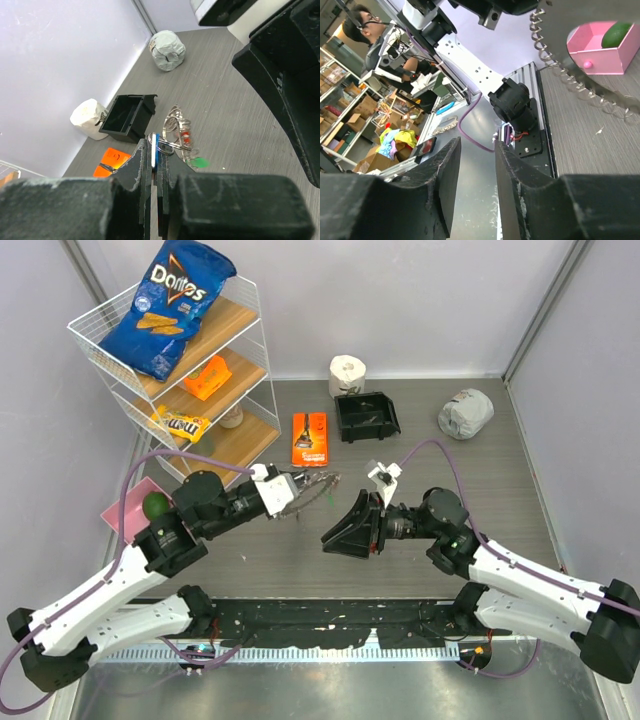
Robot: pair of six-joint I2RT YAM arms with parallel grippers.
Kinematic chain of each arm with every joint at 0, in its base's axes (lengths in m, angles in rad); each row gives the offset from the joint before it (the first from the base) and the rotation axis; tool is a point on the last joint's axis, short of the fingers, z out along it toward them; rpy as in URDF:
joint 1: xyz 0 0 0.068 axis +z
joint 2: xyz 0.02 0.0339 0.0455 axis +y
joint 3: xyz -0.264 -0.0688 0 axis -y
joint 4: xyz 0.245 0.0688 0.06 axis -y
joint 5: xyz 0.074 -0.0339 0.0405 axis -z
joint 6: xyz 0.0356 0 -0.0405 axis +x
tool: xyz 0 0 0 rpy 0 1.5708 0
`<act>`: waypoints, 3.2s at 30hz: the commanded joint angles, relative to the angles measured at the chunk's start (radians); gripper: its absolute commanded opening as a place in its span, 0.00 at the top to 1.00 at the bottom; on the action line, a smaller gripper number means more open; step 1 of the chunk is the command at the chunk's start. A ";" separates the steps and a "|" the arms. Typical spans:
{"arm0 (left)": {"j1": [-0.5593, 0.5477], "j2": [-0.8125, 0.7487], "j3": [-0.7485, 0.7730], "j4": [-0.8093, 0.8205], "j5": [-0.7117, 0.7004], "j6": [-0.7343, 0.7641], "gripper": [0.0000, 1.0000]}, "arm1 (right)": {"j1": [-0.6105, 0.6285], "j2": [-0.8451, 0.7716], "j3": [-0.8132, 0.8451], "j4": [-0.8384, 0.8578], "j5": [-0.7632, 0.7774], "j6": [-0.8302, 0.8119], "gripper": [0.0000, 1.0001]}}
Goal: Remove the keys from the keyring
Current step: Remove the key from the keyring.
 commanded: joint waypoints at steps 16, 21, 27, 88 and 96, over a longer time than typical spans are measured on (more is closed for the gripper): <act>-0.038 0.051 0.250 -0.358 -0.019 -0.045 1.00 | -0.006 -0.163 0.111 -0.308 0.193 -0.489 0.52; -0.065 0.160 0.454 -0.719 -0.107 -0.098 1.00 | -0.004 -0.122 0.118 -0.293 0.208 -0.517 0.52; -0.084 0.261 0.595 -0.992 -0.196 -0.172 1.00 | -0.004 -0.080 0.114 -0.215 0.210 -0.511 0.52; -0.116 0.409 0.704 -1.241 0.283 -0.293 1.00 | 0.141 0.050 0.094 0.049 0.237 -0.593 0.75; -0.116 0.422 0.700 -1.235 0.286 -0.307 1.00 | 0.143 -0.051 0.062 -0.021 0.251 -0.620 0.69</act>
